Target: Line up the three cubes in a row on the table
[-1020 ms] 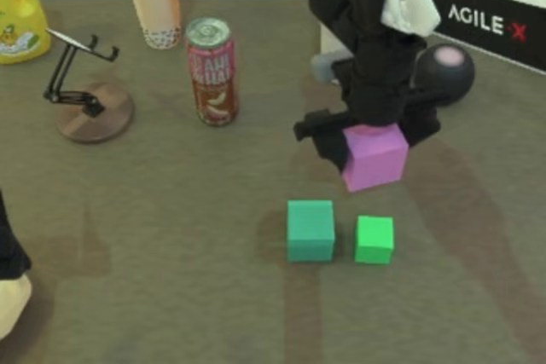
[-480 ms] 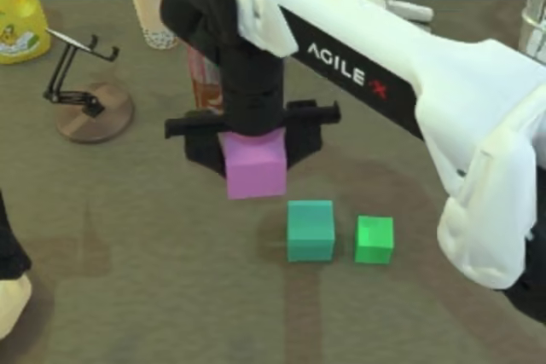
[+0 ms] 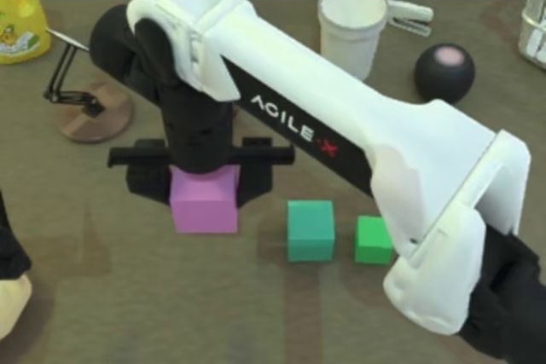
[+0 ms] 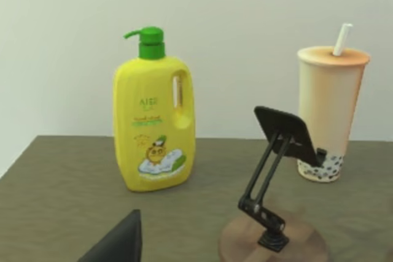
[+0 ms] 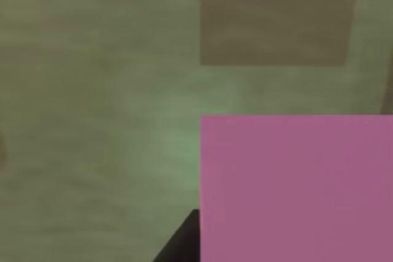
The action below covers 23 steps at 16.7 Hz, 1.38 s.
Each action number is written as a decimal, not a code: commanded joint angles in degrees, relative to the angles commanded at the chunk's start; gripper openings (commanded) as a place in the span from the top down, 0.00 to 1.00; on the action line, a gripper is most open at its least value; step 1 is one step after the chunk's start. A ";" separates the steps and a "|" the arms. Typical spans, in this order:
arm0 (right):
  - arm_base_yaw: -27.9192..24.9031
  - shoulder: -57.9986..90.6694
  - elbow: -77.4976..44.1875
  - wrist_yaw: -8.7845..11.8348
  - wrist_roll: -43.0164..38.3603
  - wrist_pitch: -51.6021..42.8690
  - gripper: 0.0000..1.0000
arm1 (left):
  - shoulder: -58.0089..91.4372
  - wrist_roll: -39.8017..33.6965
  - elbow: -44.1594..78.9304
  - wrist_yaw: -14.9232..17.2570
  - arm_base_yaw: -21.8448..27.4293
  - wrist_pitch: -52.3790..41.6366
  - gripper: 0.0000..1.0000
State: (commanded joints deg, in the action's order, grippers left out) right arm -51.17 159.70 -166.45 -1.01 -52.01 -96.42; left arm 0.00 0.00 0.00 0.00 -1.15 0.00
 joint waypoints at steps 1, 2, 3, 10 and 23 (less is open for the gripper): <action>0.00 0.00 0.00 0.00 0.00 0.00 1.00 | 0.00 0.00 0.00 0.00 0.00 0.00 0.00; 0.00 0.00 0.00 0.00 0.00 0.00 1.00 | 0.00 0.00 0.00 0.00 0.00 0.00 0.00; 0.27 -0.16 0.09 0.08 -0.02 0.16 1.00 | 0.00 0.00 0.00 0.00 0.00 0.00 0.00; -0.05 10.35 -13.54 -0.15 -0.26 -3.68 1.00 | 0.00 0.00 0.00 0.00 0.00 0.00 0.00; -0.05 22.07 -29.63 -0.34 -0.12 -7.67 0.85 | 0.00 0.00 0.00 0.00 0.00 0.00 0.00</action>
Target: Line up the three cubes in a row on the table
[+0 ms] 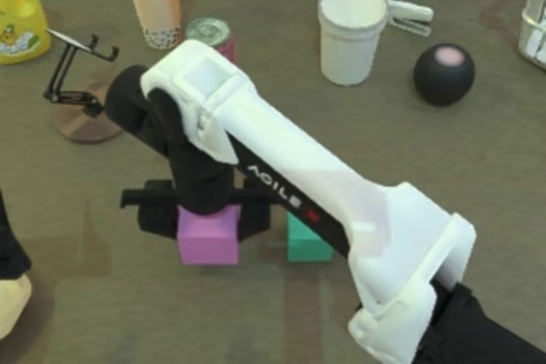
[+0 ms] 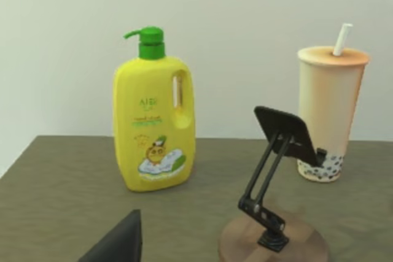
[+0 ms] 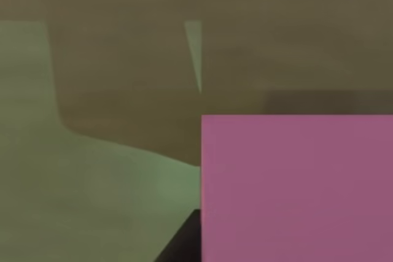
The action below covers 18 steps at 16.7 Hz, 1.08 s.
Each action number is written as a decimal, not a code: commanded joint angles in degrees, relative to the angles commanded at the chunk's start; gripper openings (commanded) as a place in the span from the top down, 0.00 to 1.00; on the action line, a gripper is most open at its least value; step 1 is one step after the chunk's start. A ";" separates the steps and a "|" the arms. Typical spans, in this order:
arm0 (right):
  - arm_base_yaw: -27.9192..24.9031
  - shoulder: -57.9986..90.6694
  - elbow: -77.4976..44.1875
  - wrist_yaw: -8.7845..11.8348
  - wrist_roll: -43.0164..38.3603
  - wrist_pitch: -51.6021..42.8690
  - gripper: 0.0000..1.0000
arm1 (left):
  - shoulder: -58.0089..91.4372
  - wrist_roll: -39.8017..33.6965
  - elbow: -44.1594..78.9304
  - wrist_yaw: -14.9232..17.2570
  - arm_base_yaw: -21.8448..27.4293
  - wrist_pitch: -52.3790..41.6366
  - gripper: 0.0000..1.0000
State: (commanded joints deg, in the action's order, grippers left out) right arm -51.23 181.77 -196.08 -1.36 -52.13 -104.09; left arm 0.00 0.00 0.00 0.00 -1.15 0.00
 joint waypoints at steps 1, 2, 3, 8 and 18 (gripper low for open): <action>0.00 0.00 0.00 0.00 0.00 0.00 0.77 | 0.00 0.00 0.00 0.00 0.00 0.00 0.00; 0.00 0.00 0.00 0.00 0.00 0.00 0.70 | 0.00 0.00 0.00 0.00 0.00 0.00 0.00; 0.00 0.00 0.00 0.00 0.00 0.00 0.62 | 0.00 0.00 0.00 0.00 0.00 0.00 0.00; 0.00 0.00 0.00 0.00 0.00 0.00 0.25 | 0.00 0.00 0.00 0.00 0.00 0.00 0.00; 0.00 0.00 0.00 0.00 0.00 0.00 0.00 | 0.00 0.00 0.00 0.00 0.00 0.00 0.00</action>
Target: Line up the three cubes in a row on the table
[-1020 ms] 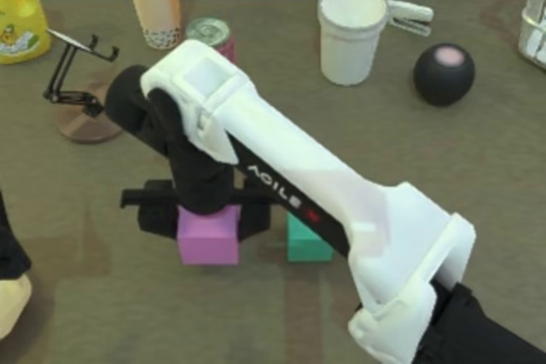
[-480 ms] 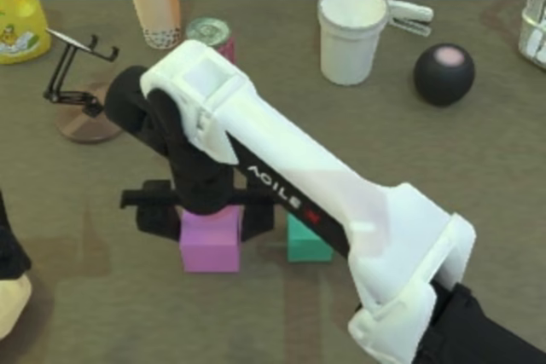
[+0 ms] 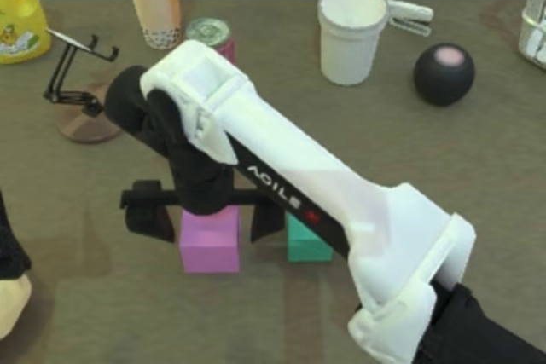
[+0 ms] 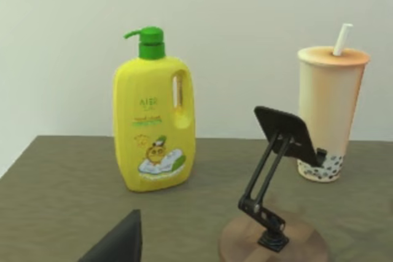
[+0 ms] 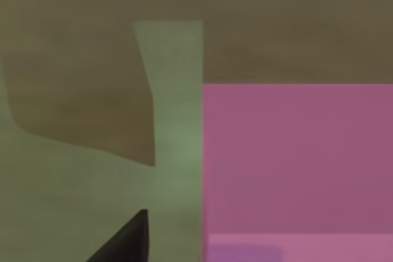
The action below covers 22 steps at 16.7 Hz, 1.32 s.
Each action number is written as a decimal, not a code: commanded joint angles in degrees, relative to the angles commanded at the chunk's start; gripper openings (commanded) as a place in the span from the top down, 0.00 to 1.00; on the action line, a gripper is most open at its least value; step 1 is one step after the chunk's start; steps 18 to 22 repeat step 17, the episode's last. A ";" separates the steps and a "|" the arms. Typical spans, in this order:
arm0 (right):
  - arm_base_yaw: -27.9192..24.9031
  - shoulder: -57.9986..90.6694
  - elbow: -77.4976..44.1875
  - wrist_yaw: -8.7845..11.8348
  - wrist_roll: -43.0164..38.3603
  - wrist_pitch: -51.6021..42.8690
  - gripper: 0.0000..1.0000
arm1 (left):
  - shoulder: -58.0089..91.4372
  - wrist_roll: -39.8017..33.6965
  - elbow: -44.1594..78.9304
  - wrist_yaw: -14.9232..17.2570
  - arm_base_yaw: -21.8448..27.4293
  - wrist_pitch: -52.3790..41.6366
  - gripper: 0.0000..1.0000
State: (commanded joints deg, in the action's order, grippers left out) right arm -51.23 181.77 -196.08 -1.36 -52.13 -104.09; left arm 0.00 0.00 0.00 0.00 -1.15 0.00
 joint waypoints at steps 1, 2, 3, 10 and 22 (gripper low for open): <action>0.00 0.00 0.00 0.00 0.00 0.00 0.00 | 0.00 0.00 0.00 0.00 0.00 0.00 0.00; 0.13 -0.01 0.01 0.00 0.00 0.01 0.00 | 0.00 0.00 0.00 0.00 0.00 0.00 0.00; 0.11 -0.16 0.16 0.00 0.02 0.07 0.00 | 0.00 0.00 0.00 0.00 0.00 0.00 0.00; -0.08 -12.51 17.24 0.17 0.12 4.47 0.00 | 0.00 0.00 0.00 0.00 0.00 0.00 0.00; -0.49 -22.13 29.77 0.34 0.04 7.77 0.00 | 0.00 0.00 0.00 0.00 0.00 0.00 0.00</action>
